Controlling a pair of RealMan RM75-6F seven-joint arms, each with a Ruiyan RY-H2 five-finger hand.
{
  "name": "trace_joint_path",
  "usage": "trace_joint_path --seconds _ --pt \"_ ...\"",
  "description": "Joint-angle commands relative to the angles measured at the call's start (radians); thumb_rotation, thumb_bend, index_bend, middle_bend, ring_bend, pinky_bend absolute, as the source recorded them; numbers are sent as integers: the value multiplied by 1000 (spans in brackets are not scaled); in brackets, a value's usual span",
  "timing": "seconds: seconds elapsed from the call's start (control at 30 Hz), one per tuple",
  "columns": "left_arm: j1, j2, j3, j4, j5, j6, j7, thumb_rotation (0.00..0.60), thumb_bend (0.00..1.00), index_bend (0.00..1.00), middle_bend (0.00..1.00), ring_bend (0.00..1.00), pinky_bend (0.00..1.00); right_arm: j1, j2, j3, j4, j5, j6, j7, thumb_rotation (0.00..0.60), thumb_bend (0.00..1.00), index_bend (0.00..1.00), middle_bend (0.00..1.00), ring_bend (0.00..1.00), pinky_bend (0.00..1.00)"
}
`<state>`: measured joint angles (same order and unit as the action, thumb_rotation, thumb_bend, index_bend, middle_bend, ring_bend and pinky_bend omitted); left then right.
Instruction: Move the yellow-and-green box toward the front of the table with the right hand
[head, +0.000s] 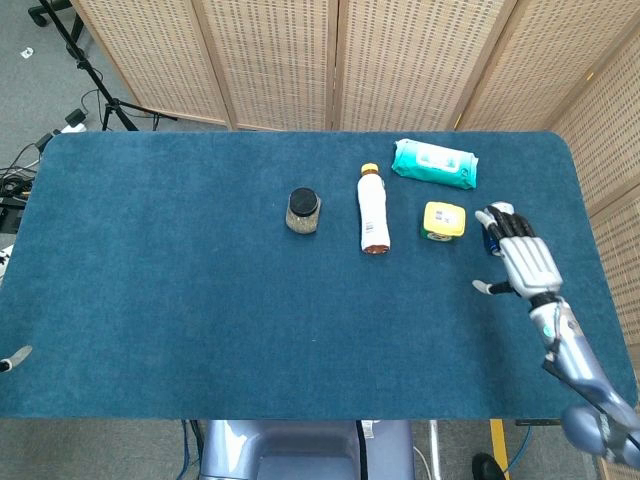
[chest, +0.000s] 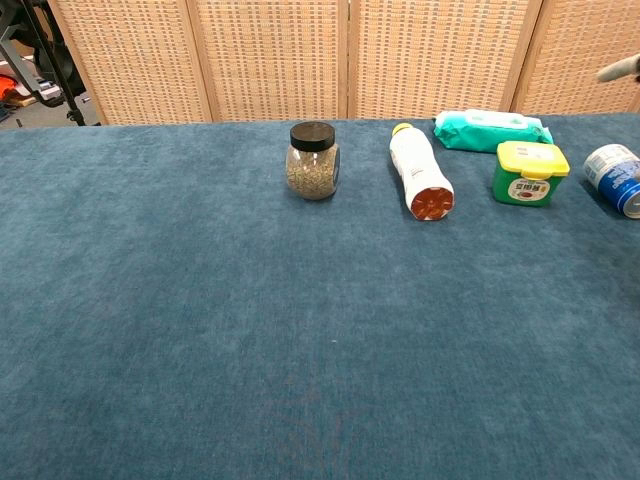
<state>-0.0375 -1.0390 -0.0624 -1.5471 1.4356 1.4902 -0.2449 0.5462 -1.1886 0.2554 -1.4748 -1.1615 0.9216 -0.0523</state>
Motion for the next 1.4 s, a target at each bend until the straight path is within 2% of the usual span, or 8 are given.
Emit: trace_joint_path --seconds 0.03,0.43,0.77,0.97,1.13,1.23,1.33,1.4 --pt "-12 -1 -7 4 -18 -26 4 600 0 0 0 0 0 121 -114 43 121 163 -101 -139 600 0 0 0 0 0" --pt "-53 -7 -19 15 -78 -128 26 600 0 0 0 0 0 278 -273 41 385 373 -252 -279 600 0 0 0 0 0" --pt "-77 -16 -34 25 -133 -187 48 600 0 0 0 0 0 377 -380 30 582 445 -345 -316 600 0 33 21 0 0" --pt "-101 -29 -44 43 -174 -239 69 600 0 0 0 0 0 419 -472 29 725 418 -375 -291 600 0 188 221 58 0" --pt "-119 -41 -52 52 -210 -276 98 600 0 0 0 0 0 452 -564 20 894 365 -409 -254 600 27 433 497 288 11" --pt "-128 -46 -55 54 -227 -294 114 600 0 0 0 0 0 461 -604 15 971 321 -429 -205 600 169 519 586 372 33" --pt "-135 -51 -56 51 -238 -304 131 600 0 0 0 0 0 463 -626 14 1020 274 -439 -144 600 327 540 608 400 63" --pt "-136 -51 -55 45 -237 -304 138 600 0 0 0 0 0 449 -606 2 1001 200 -380 -73 600 384 542 609 403 78"
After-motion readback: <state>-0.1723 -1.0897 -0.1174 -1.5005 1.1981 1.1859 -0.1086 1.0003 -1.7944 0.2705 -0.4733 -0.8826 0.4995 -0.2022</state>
